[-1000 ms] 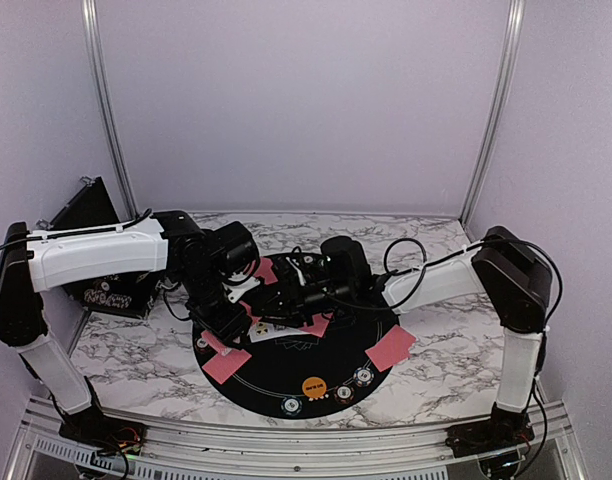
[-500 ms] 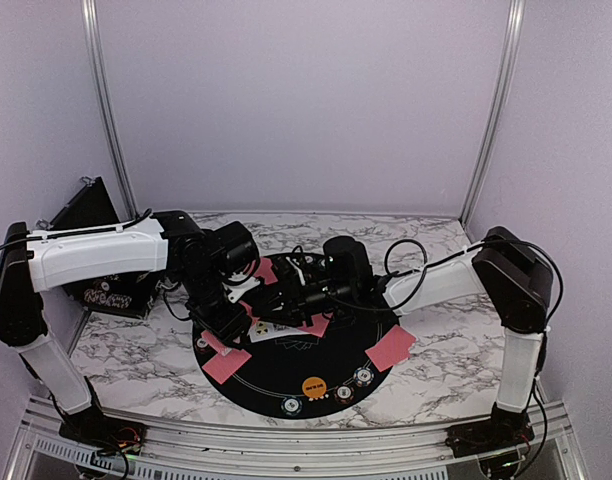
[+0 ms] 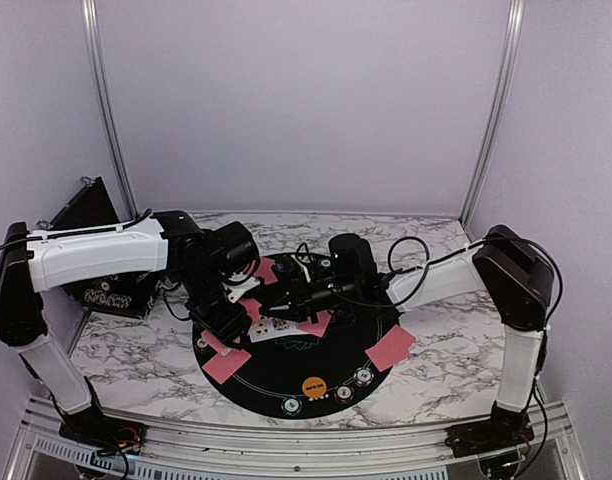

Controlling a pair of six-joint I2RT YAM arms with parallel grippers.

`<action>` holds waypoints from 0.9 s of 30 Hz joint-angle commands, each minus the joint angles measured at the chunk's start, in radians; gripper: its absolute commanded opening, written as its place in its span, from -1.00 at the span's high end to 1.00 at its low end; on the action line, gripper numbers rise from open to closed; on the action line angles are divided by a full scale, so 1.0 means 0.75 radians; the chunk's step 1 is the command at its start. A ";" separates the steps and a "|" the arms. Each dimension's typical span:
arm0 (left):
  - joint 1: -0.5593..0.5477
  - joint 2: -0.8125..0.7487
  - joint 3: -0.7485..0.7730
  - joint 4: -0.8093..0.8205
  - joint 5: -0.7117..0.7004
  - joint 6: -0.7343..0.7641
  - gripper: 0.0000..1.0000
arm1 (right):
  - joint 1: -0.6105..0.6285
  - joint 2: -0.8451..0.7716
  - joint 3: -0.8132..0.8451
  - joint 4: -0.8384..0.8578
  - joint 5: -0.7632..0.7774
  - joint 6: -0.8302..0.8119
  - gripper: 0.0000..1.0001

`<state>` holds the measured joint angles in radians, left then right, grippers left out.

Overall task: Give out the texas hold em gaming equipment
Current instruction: Pick up the poker card from the face-down deck piles, then place the poker card in the community card area.

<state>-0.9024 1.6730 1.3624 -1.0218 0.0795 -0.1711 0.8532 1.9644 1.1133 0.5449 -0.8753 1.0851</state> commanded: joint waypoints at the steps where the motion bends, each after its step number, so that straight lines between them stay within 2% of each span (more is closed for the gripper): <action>1: -0.006 -0.018 0.025 -0.008 -0.002 0.012 -0.17 | -0.088 -0.010 -0.013 -0.023 -0.054 -0.095 1.00; 7: -0.007 -0.011 0.030 -0.006 -0.005 0.013 -0.17 | -0.226 -0.048 -0.043 -0.118 -0.171 -0.235 1.00; 9: -0.006 -0.011 0.032 -0.006 -0.006 0.013 -0.17 | -0.289 -0.057 -0.042 -0.194 -0.234 -0.345 1.00; 17: -0.008 -0.009 0.036 -0.002 -0.009 0.016 -0.17 | -0.568 -0.065 -0.016 -0.733 -0.368 -0.906 1.00; 22: -0.006 -0.009 0.029 -0.002 -0.012 0.024 -0.17 | -0.642 -0.001 0.060 -1.086 -0.350 -1.237 1.00; 27: -0.007 -0.017 0.021 -0.001 -0.014 0.017 -0.17 | -0.647 0.049 0.130 -1.217 -0.267 -1.359 1.00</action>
<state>-0.9024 1.6730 1.3624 -1.0218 0.0776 -0.1699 0.3637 1.9675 1.1477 -0.2035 -1.1084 0.2291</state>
